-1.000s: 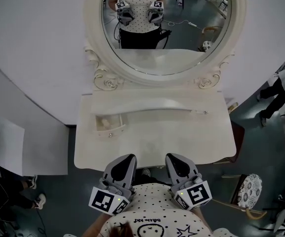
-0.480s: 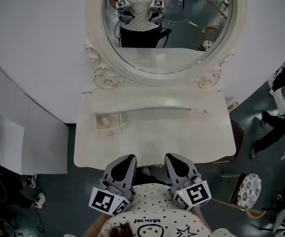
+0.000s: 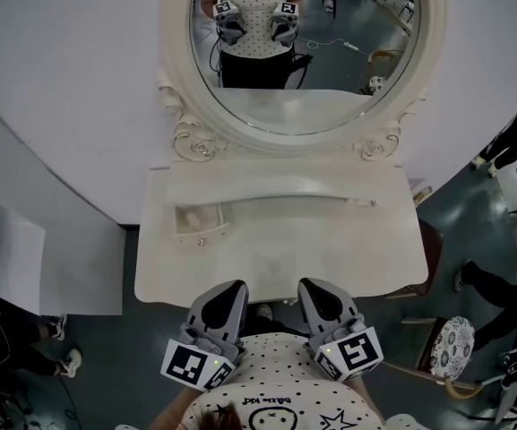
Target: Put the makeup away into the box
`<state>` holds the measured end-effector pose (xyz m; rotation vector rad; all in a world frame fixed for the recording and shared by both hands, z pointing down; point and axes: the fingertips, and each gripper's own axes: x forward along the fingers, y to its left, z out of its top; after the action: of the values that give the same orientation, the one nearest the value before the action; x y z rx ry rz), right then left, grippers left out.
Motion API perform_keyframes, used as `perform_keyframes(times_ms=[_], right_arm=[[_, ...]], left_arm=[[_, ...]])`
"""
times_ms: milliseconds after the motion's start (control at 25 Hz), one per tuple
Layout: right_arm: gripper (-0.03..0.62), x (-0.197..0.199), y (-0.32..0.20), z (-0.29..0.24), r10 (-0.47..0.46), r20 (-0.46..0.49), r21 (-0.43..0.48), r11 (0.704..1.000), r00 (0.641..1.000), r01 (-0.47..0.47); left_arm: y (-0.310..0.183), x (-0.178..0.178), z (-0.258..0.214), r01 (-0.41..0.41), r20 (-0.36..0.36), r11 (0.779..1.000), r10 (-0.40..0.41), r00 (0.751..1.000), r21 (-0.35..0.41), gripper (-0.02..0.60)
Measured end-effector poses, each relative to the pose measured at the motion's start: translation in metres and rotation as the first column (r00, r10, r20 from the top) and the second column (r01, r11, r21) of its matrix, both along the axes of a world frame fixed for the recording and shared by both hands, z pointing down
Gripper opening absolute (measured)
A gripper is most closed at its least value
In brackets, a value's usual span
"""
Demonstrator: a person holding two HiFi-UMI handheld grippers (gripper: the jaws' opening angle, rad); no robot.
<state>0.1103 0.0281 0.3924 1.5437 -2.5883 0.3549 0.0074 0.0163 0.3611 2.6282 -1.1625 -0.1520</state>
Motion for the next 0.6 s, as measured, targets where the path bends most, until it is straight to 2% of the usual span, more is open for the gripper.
perform_keyframes(times_ms=[600], right_arm=[[0.006, -0.0036, 0.0008, 0.0005, -0.024, 0.001, 0.002, 1.0, 1.0, 0.024]], left_arm=[[0.0031, -0.0024, -0.0004, 0.018, 0.001, 1.0, -0.018, 1.0, 0.003, -0.005]])
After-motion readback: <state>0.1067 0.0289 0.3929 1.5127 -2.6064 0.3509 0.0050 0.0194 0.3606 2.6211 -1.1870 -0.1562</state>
